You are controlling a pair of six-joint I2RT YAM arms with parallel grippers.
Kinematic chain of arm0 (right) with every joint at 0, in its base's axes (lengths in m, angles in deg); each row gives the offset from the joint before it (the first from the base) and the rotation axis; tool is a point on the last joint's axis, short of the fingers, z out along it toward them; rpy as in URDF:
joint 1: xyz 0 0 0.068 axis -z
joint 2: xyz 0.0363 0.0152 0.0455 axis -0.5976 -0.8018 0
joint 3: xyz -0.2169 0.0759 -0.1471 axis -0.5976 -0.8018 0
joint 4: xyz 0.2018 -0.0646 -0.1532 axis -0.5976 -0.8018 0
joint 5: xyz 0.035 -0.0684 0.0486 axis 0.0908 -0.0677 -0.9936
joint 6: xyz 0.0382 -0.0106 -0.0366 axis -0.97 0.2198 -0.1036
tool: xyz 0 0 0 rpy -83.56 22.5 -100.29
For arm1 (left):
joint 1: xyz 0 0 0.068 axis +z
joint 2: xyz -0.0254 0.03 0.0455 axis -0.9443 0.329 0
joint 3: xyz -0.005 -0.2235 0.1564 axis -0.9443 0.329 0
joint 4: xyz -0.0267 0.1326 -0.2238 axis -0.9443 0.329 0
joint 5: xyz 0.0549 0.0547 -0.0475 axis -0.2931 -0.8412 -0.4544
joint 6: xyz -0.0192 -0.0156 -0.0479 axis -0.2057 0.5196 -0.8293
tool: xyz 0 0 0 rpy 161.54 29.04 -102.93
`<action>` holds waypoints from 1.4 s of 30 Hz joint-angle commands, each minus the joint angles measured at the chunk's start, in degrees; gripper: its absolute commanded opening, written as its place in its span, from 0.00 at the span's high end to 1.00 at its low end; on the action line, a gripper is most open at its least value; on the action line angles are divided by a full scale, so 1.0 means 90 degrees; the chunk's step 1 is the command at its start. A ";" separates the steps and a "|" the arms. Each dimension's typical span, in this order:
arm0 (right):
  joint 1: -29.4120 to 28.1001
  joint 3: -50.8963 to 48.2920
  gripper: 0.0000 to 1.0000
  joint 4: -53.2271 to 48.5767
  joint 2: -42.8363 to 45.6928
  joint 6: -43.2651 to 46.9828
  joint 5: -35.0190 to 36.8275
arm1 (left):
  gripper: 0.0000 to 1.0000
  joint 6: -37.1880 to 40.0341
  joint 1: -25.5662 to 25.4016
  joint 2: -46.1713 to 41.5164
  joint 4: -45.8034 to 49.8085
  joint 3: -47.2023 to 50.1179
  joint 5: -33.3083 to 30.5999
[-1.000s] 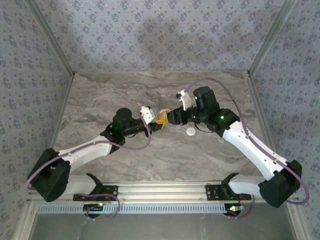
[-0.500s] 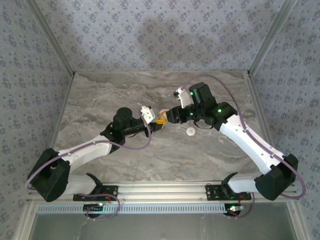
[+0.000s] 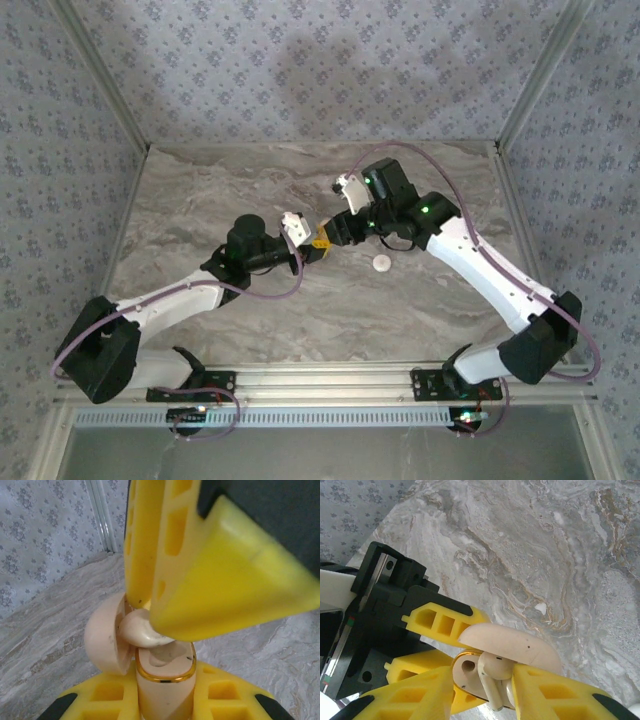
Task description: Insert the wireless bluetooth earbuds into the charging case
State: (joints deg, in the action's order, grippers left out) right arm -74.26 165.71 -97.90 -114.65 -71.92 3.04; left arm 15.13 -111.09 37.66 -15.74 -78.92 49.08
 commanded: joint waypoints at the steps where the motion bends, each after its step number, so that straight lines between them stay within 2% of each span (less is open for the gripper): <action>1: -0.0075 0.0236 0.62 -0.0257 -0.0118 0.0191 0.0125 | 0.84 0.0063 -0.0025 -0.0016 -0.0122 -0.0270 0.0192; 7: -0.0125 0.0344 0.64 -0.0274 -0.0294 0.0245 0.0174 | 0.84 0.0048 -0.0025 -0.0053 -0.0143 -0.0267 0.0243; 12: -0.0237 0.0462 0.66 -0.0537 -0.0442 0.0295 0.0525 | 0.84 0.0063 -0.0029 -0.0094 -0.0135 -0.0271 0.0256; 22: -0.0398 0.0536 0.83 -0.0814 -0.0439 0.0339 0.0957 | 0.84 0.0087 -0.0025 -0.0133 -0.0087 -0.0241 0.0141; 28: -0.0377 0.0183 0.88 -0.0454 -0.0019 0.0184 0.0587 | 0.84 0.0087 -0.0015 -0.0107 -0.0055 -0.0232 0.0039; 42: -0.0007 -0.0735 0.89 0.0282 0.0647 -0.0379 0.0176 | 0.84 -0.0050 0.0040 -0.0023 0.0081 -0.0187 -0.0321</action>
State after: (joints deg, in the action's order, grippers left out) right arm -75.20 160.66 -96.98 -109.84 -73.10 5.93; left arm 15.07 -111.04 37.66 -13.68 -78.92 47.70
